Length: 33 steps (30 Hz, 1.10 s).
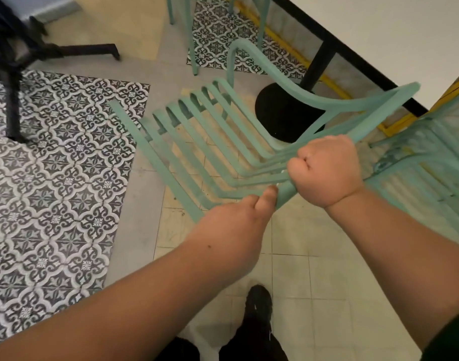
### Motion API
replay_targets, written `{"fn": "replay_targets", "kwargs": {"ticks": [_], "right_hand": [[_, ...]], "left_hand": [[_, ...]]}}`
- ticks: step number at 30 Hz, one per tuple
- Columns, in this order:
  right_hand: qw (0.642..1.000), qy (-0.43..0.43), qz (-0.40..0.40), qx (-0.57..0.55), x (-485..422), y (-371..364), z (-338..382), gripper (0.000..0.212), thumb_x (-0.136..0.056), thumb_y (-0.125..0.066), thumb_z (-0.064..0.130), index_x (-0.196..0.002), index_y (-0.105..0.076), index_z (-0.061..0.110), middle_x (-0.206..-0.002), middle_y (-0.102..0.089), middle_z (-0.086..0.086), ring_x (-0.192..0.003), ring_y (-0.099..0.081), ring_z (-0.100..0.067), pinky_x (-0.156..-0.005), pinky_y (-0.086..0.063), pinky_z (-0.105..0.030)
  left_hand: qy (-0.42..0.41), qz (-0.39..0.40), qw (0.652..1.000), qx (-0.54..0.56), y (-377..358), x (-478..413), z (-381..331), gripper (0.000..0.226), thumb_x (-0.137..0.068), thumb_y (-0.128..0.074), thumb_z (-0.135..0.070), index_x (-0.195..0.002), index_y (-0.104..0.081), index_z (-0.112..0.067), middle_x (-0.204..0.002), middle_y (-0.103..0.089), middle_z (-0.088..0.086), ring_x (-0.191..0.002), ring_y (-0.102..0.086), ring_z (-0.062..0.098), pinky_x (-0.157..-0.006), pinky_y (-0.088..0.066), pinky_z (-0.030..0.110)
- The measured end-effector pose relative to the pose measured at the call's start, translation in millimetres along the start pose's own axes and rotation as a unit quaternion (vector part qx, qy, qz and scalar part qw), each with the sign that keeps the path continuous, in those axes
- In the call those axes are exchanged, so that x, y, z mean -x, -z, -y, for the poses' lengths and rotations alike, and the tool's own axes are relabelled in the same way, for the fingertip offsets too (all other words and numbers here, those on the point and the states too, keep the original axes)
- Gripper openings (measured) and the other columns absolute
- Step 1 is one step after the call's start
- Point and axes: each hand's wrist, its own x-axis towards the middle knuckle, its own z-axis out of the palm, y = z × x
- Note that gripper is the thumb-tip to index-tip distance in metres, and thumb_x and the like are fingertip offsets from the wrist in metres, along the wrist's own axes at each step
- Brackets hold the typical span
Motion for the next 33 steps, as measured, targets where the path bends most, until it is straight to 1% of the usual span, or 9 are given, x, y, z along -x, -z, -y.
{"fn": "replay_targets", "kwargs": {"ticks": [16,20,21,23,24,27,29,31,33], "right_hand": [[0.997,-0.055,0.052,-0.002,-7.4,-0.9,26.7,0.038,-0.078,-0.027,0.036,-0.044,-0.03,0.019,-0.046,-0.033,0.004,-0.05,-0.034,-0.02,-0.067,-0.02,-0.035],[0.997,-0.049,0.047,-0.022,-6.8,0.1,23.5,0.037,-0.079,-0.032,0.034,-0.045,-0.027,0.019,-0.046,-0.03,0.006,-0.048,-0.029,-0.012,-0.067,-0.017,-0.033],[0.998,-0.044,0.046,-0.028,-5.3,-1.3,21.6,0.038,-0.081,-0.036,0.033,-0.046,-0.028,0.019,-0.047,-0.031,0.006,-0.049,-0.03,-0.012,-0.067,-0.018,-0.033],[0.995,-0.047,0.038,-0.081,-4.2,-2.6,13.9,0.041,-0.086,-0.046,0.033,-0.049,-0.035,0.019,-0.051,-0.036,0.006,-0.055,-0.037,-0.011,-0.067,-0.022,-0.033],[0.99,-0.056,0.031,-0.126,-4.5,-0.9,8.3,0.041,-0.087,-0.049,0.034,-0.051,-0.04,0.019,-0.054,-0.039,0.006,-0.059,-0.041,-0.011,-0.066,-0.026,-0.033],[0.979,-0.073,0.007,-0.192,-12.8,4.8,-16.8,0.031,-0.088,-0.053,0.035,-0.063,-0.061,0.019,-0.07,-0.059,0.004,-0.082,-0.056,-0.017,-0.079,-0.042,-0.031],[0.976,-0.079,-0.006,-0.201,-25.0,10.7,-32.8,0.021,-0.087,-0.055,0.037,-0.077,-0.07,0.026,-0.085,-0.067,0.007,-0.1,-0.058,-0.018,-0.092,-0.04,-0.029],[0.978,-0.068,0.005,-0.196,-38.7,16.5,-38.8,0.031,-0.086,-0.052,0.046,-0.09,-0.076,0.027,-0.091,-0.066,0.008,-0.107,-0.055,-0.015,-0.095,-0.035,-0.027],[0.982,-0.049,0.056,-0.173,-47.2,19.1,-43.4,0.051,-0.084,-0.044,0.059,-0.101,-0.078,0.026,-0.095,-0.065,0.01,-0.11,-0.055,-0.016,-0.095,-0.038,-0.031]], "left_hand": [[-0.009,-0.002,0.999,-0.035,17.6,4.2,34.4,0.076,-0.1,-0.044,-0.021,-0.157,0.003,-0.037,-0.132,-0.052,-0.011,-0.085,-0.043,0.01,-0.078,-0.049,0.03],[0.003,-0.012,0.996,0.089,18.7,10.7,36.5,0.065,-0.094,-0.052,-0.046,-0.152,-0.023,-0.043,-0.124,-0.054,-0.019,-0.088,-0.047,0.001,-0.077,-0.042,0.019],[0.045,0.002,0.981,0.189,22.2,12.5,37.6,0.06,-0.09,-0.056,-0.054,-0.146,-0.035,-0.045,-0.124,-0.054,-0.023,-0.094,-0.052,-0.002,-0.079,-0.043,0.017],[0.161,-0.015,0.899,0.407,24.6,5.7,54.5,0.047,-0.088,-0.059,-0.059,-0.131,-0.055,-0.041,-0.126,-0.058,-0.02,-0.108,-0.057,-0.001,-0.083,-0.046,0.019],[0.217,-0.04,0.87,0.442,22.3,-1.8,68.2,0.044,-0.091,-0.059,-0.055,-0.131,-0.057,-0.037,-0.129,-0.059,-0.014,-0.114,-0.056,0.005,-0.086,-0.046,0.022],[0.326,-0.085,0.866,0.369,12.4,-24.0,109.9,0.062,-0.093,-0.062,-0.041,-0.15,-0.042,-0.023,-0.15,-0.045,0.004,-0.134,-0.046,0.026,-0.11,-0.041,0.041],[0.373,-0.11,0.841,0.375,7.0,-37.1,129.1,0.064,-0.095,-0.062,-0.029,-0.152,-0.038,-0.013,-0.149,-0.043,0.007,-0.136,-0.044,0.032,-0.11,-0.037,0.041],[0.409,-0.124,0.805,0.411,-3.1,-48.1,144.8,0.059,-0.092,-0.061,-0.022,-0.146,-0.043,-0.006,-0.14,-0.048,0.009,-0.128,-0.05,0.036,-0.105,-0.041,0.04],[0.426,-0.116,0.8,0.406,-17.9,-60.8,155.8,0.069,-0.079,-0.059,-0.031,-0.142,-0.043,-0.007,-0.144,-0.046,0.015,-0.123,-0.051,0.04,-0.108,-0.044,0.047]]}}
